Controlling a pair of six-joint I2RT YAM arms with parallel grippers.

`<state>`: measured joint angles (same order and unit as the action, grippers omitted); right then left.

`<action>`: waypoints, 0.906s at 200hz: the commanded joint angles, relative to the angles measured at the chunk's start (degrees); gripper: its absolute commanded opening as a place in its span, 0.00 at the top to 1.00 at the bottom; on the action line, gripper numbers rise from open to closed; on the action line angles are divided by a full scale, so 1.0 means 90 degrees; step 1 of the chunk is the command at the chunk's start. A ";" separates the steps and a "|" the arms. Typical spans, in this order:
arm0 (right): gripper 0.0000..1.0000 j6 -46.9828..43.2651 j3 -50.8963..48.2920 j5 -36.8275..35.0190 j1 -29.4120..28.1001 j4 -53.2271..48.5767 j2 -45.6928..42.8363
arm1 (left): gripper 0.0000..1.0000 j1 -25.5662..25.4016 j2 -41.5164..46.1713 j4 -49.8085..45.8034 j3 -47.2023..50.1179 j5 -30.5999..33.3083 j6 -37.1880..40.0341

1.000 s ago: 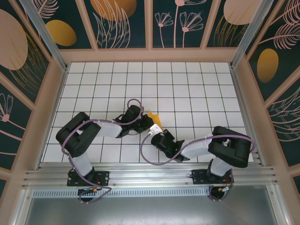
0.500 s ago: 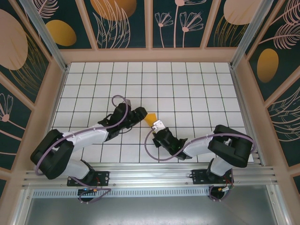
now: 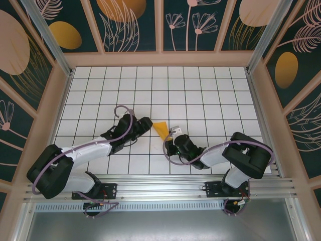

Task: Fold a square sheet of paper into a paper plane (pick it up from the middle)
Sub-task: Fold the wing for the fifth time at the center of the table.

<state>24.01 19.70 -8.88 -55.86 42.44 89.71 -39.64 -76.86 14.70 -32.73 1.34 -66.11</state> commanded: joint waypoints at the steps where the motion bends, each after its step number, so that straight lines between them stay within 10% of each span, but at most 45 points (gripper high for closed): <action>1: 1.00 0.0809 -0.0196 0.0495 0.0195 0.0683 -0.0020 | 0.34 0.0022 -0.0195 0.0476 0.0073 -0.0276 -0.0022; 181: 1.00 0.3016 -0.0302 0.1700 0.0914 0.0347 0.0289 | 0.39 0.0027 -0.1444 0.1955 -0.0209 -0.1795 -0.0319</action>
<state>48.60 16.27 4.03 -48.51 47.97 91.68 -39.64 -88.58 28.27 -32.80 -12.08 -67.85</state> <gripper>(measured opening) 0.052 0.610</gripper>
